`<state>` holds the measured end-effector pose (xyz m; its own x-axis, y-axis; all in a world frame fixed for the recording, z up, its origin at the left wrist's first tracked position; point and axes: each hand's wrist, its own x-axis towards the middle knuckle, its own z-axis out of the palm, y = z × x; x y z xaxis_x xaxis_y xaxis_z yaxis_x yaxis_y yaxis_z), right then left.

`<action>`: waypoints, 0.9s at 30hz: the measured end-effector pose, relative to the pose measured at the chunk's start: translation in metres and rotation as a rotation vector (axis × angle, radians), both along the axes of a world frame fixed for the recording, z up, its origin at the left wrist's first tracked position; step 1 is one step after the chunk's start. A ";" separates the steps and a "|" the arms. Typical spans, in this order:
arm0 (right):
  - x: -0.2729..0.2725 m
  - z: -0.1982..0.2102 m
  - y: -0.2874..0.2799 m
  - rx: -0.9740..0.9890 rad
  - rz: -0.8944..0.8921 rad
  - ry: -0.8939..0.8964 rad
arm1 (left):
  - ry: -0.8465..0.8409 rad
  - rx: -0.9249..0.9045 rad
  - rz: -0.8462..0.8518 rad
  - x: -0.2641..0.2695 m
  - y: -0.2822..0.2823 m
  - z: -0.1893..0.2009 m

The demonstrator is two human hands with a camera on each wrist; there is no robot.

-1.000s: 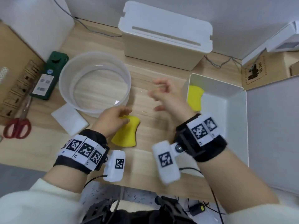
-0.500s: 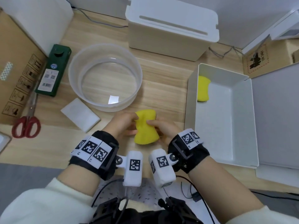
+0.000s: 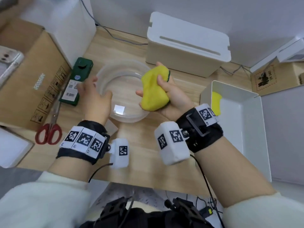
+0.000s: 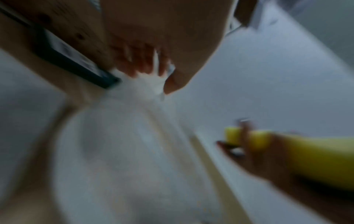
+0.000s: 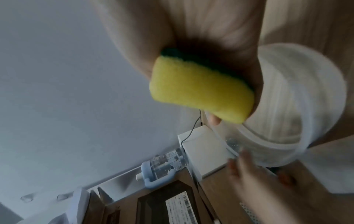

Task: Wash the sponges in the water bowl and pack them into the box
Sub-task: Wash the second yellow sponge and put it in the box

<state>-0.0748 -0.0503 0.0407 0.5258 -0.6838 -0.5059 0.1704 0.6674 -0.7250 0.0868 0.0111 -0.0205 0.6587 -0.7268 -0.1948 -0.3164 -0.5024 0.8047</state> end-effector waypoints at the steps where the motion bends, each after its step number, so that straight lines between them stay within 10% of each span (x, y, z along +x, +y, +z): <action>1: 0.006 -0.001 -0.005 -0.015 -0.007 0.019 | -0.014 0.104 -0.005 0.007 0.000 -0.010; 10: 0.067 -0.010 -0.034 -0.300 -0.081 0.435 | 0.110 0.098 -0.114 0.019 -0.001 -0.047; 27: 0.108 -0.018 -0.026 -0.366 -0.105 0.524 | 0.154 0.121 -0.110 0.020 -0.002 -0.042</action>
<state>0.0329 -0.0764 0.0231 0.1933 -0.8950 -0.4020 -0.2163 0.3607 -0.9072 0.1071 0.0095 -0.0629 0.5324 -0.7577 -0.3773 -0.2525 -0.5676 0.7836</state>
